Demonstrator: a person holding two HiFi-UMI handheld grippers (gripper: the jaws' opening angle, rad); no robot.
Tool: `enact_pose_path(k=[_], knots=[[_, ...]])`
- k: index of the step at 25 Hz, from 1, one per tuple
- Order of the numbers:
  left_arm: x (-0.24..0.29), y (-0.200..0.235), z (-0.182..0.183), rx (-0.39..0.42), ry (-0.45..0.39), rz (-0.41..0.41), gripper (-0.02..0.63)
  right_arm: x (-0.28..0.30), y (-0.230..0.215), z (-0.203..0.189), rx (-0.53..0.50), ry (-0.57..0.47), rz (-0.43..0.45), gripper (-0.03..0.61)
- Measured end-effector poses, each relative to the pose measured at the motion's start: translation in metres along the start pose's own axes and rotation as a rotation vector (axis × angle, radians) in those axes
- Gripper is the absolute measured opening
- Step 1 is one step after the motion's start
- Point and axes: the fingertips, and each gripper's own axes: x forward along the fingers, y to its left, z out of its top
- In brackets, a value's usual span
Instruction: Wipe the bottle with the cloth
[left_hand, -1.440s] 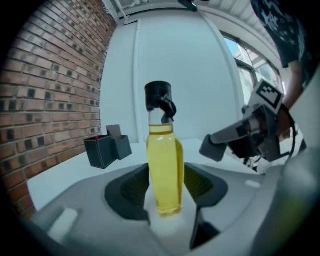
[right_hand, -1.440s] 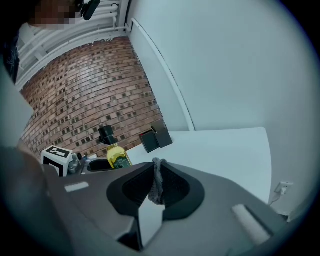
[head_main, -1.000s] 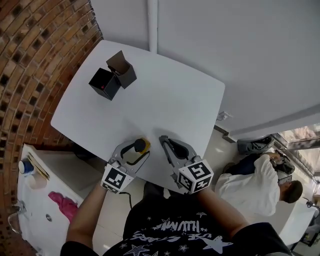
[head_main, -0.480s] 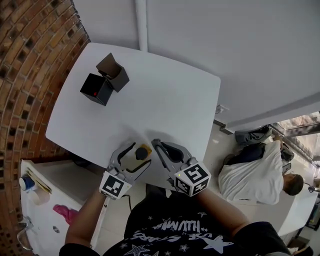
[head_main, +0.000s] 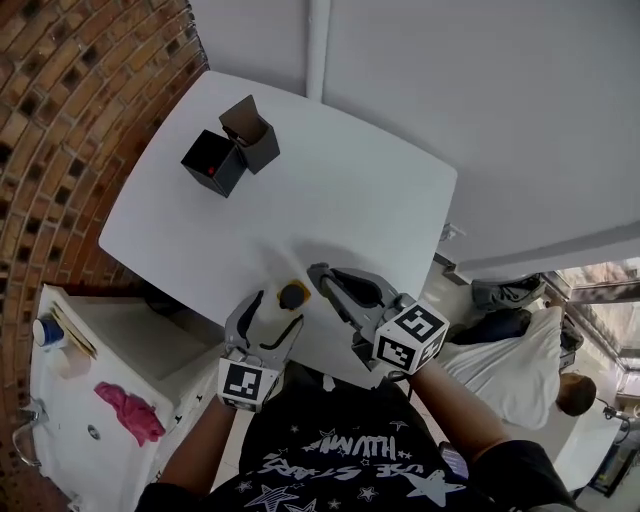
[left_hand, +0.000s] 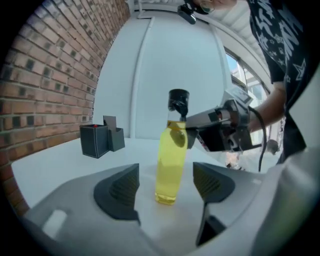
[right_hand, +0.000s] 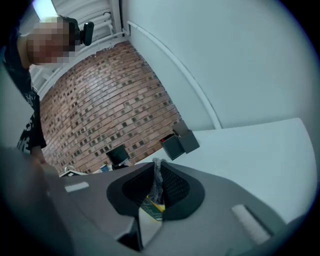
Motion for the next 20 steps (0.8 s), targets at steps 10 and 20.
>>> enact_pose_path(k=[10,20], knots=[[-0.002,-0.004,0.001,-0.04,-0.012,0.176,0.339,0.017,0.004,-0.008,0.071,0.068,0.122,0.041],[-0.008,-0.007,-0.006,-0.064,-0.032,0.283,0.339,0.028,-0.021,-0.052,0.132,0.146,0.09,0.041]])
